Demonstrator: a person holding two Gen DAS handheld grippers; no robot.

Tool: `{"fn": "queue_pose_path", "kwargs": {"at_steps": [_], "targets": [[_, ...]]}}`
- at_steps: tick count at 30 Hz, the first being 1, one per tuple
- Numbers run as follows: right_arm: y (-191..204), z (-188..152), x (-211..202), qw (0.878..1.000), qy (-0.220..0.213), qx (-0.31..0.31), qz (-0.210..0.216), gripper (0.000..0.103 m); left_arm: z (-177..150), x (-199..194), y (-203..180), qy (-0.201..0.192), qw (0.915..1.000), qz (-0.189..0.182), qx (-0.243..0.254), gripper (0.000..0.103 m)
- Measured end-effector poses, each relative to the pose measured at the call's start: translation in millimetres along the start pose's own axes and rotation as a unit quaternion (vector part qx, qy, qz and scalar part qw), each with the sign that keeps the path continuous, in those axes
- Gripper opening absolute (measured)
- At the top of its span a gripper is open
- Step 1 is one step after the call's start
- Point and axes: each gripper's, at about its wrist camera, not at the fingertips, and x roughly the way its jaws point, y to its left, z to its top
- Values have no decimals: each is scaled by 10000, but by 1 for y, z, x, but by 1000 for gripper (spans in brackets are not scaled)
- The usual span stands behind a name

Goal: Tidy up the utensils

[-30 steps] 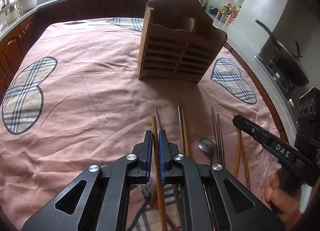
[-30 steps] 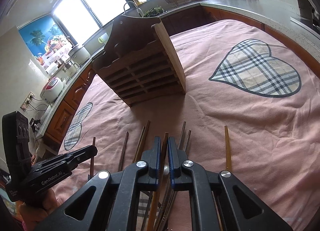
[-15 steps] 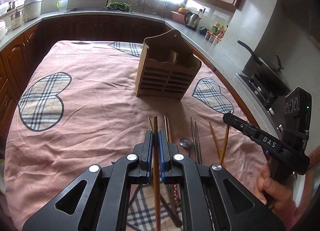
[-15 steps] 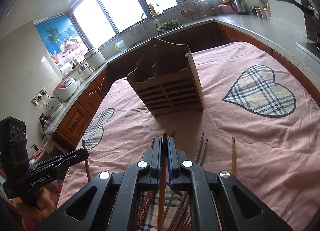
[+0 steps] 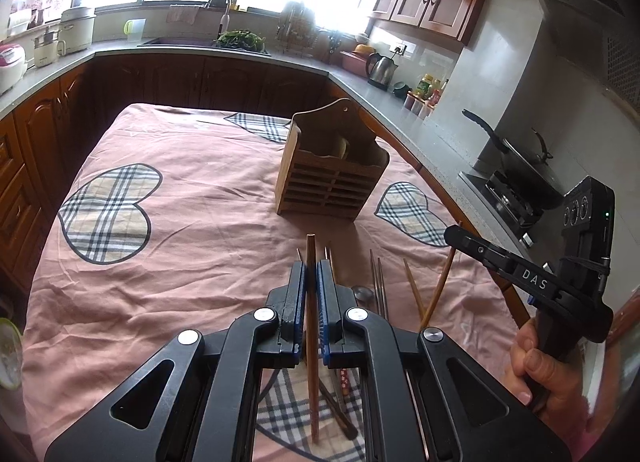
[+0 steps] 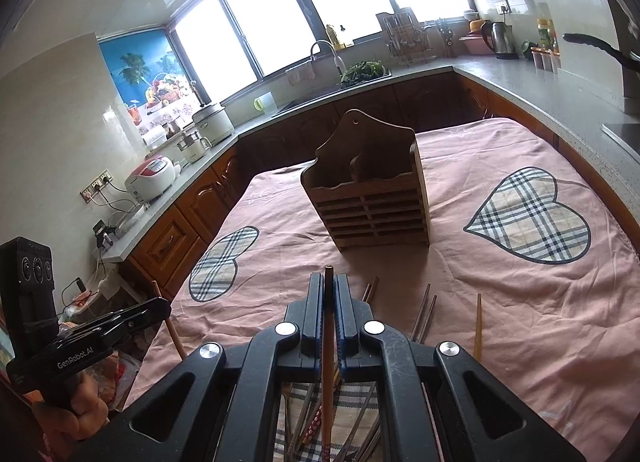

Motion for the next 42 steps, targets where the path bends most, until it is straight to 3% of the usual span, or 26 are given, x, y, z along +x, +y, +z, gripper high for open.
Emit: {"fn": "queue_pose_path", "kwargs": {"at_steps": [11, 18, 32, 42], "targets": [[8, 10, -18, 9996, -256, -142, 50, 5, 13, -21, -3, -523, 9986, -84, 0, 5], [7, 34, -22, 9980, -584, -227, 3, 5, 35, -23, -5, -902, 9958, -123, -22, 5], [1, 125, -28, 9865, -1579, -385, -208, 5, 127, -13, -16, -1866, 9824, -69, 80, 5], [-14, 187, 1, 9754, -2091, -471, -515, 5, 192, 38, -14, -2369, 9715, 48, 47, 5]]}}
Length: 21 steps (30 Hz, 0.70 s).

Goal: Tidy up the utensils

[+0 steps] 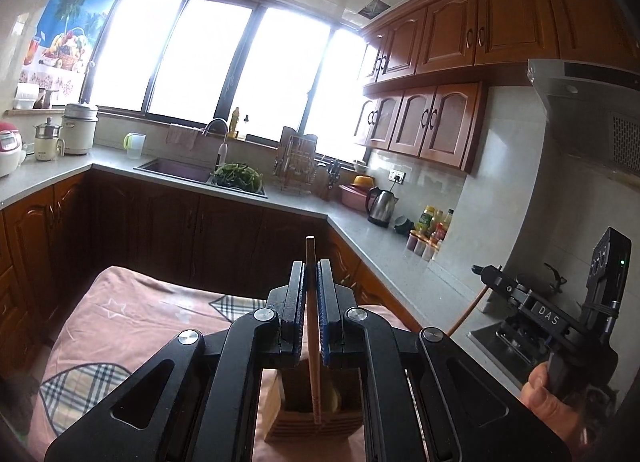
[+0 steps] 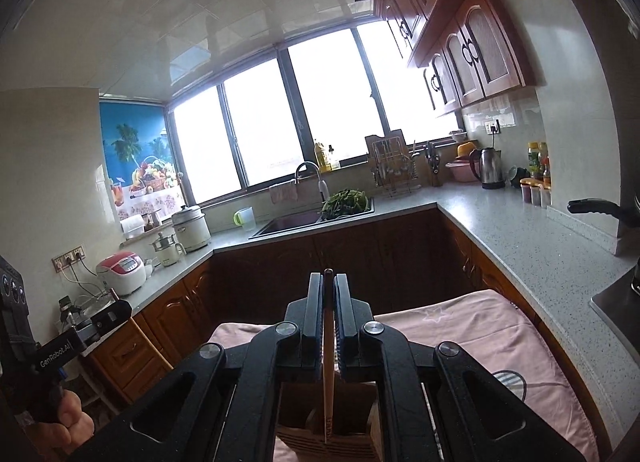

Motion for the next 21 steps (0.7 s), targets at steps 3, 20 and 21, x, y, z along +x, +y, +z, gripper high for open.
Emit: {"fn": "queue_pose_path", "kwargs": {"at_steps": [3, 20, 21], "targets": [[-6, 0, 18, 9999, -47, -60, -109, 5, -1, 24, 2, -72, 10000, 45, 1, 5], [-39, -77, 98, 9982, 457, 177, -340, 5, -78, 111, 24, 299, 9989, 332, -109, 5], [-40, -79, 99, 9980, 484, 190, -353, 5, -81, 112, 24, 313, 9989, 337, -96, 5]]}}
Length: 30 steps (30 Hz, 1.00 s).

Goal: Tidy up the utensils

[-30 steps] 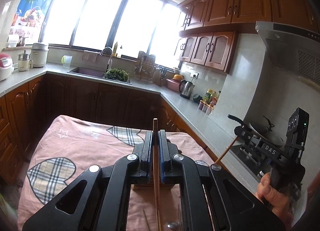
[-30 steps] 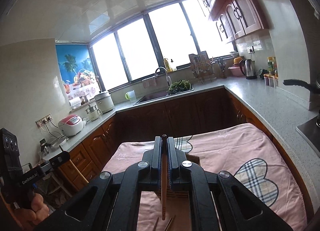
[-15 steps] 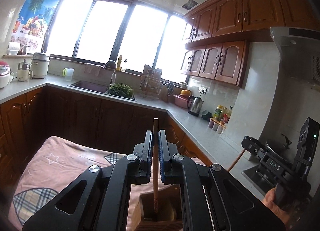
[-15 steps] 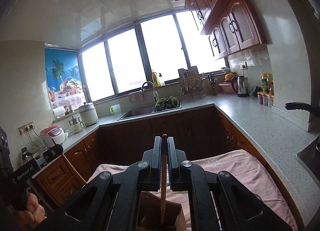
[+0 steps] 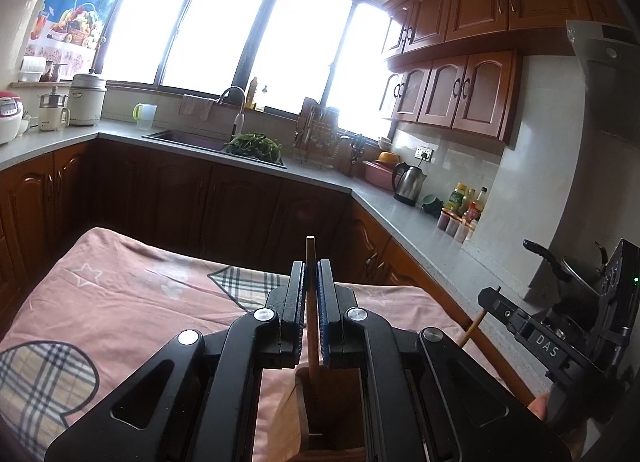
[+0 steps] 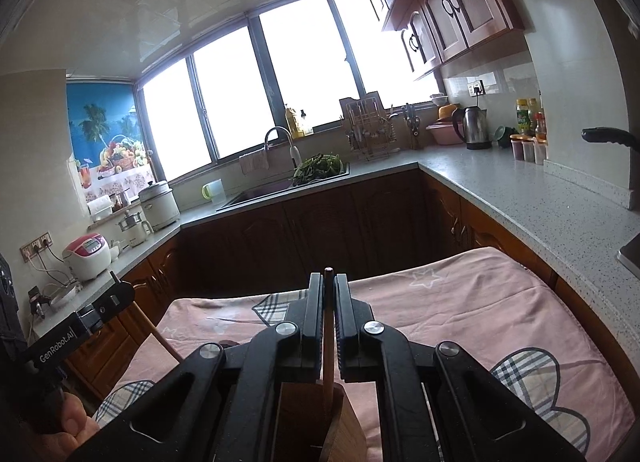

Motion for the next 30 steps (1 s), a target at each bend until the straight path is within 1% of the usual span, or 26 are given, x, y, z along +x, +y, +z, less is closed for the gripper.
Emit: {"fn": "queue_pose_path", "kwargs": {"at_steps": [4, 6, 12, 14, 18, 19, 20, 21, 22, 23, 24, 25, 27, 28, 29, 30], "targets": [[-3, -2, -1, 10000, 9, 34, -9, 5, -9, 8, 0, 153, 9999, 22, 33, 5], [-4, -2, 0, 10000, 45, 57, -14, 5, -12, 9, -1, 141, 9998, 75, 80, 5], [-1, 1, 1, 9999, 130, 86, -22, 6, -8, 11, -1, 234, 9997, 69, 88, 6], [-2, 1, 4, 9998, 197, 104, -8, 10, -7, 11, -1, 262, 9996, 60, 88, 6], [-1, -1, 4, 9996, 245, 132, -11, 10, -7, 12, -1, 333, 9994, 85, 83, 6], [-2, -1, 5, 9996, 249, 146, -10, 11, -7, 12, 0, 358, 9993, 77, 78, 10], [-2, -1, 4, 9996, 251, 162, -13, 12, -6, 11, 0, 385, 9992, 90, 71, 20], [-2, -1, 3, 9995, 254, 178, -3, 13, -6, 10, 0, 386, 9992, 96, 59, 26], [-3, -1, 3, 9995, 264, 188, 15, 18, -6, 8, 1, 357, 9993, 106, 48, 37], [-3, -1, 2, 9994, 266, 197, 16, 31, -6, 6, 1, 328, 9994, 131, 48, 44], [-3, -1, 0, 9995, 254, 209, 29, 39, -5, 4, 1, 318, 9994, 154, 60, 46], [-2, 0, -2, 9995, 234, 216, 44, 51, -5, 2, 1, 322, 9993, 150, 65, 48], [-2, 0, -7, 9996, 189, 224, 35, 53, -4, -3, 2, 357, 9992, 171, 56, 55], [-3, 0, -10, 9995, 178, 252, 40, 55, -4, -7, 3, 361, 9991, 214, 50, 67], [-4, 1, -13, 9994, 175, 305, 59, 64, -4, -12, 4, 347, 9990, 263, 43, 77], [-6, 2, -16, 9992, 173, 361, 71, 68, -5, -16, 5, 346, 9988, 336, 40, 82]]}}
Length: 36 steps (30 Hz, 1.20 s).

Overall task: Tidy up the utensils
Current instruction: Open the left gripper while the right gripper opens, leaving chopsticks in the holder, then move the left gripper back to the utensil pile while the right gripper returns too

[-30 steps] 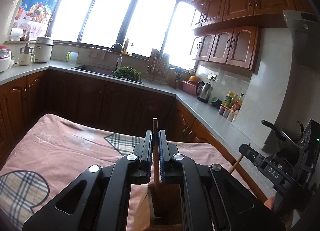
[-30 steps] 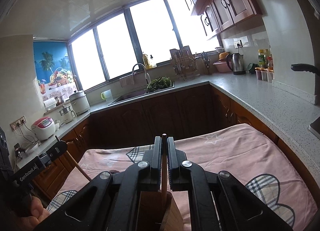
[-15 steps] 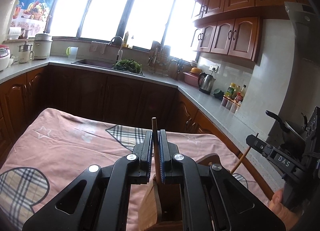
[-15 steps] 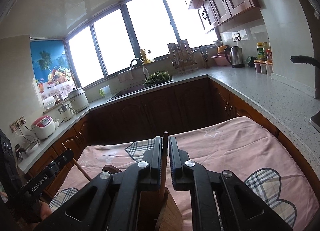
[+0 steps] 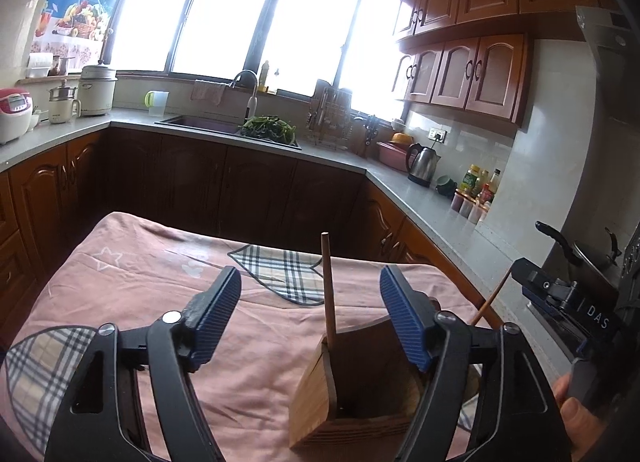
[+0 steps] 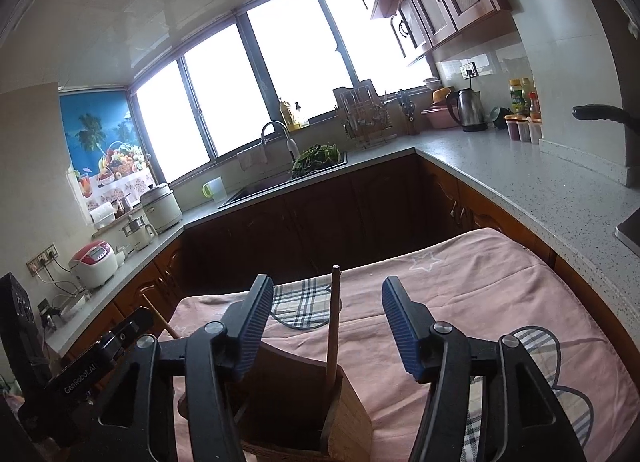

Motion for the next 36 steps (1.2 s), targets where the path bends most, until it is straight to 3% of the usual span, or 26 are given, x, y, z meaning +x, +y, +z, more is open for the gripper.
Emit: {"fn": "queue_pose_path", "kwargs": {"at_steps": [2, 8, 21, 36], "targets": [[-3, 0, -9, 10000, -22, 62, 32, 78, -2, -11, 5, 5, 9999, 140, -8, 95], [-5, -10, -40, 9998, 31, 134, 108, 90, -14, -41, 19, 289, 9991, 275, -143, 100], [-4, -57, -107, 9987, 453, 167, 188, 90, -71, -92, 18, 1102, 9935, 295, -59, 100], [-27, -111, -160, 9955, 915, 163, -182, 90, -118, -130, 22, 1564, 9872, 300, -41, 100]]}}
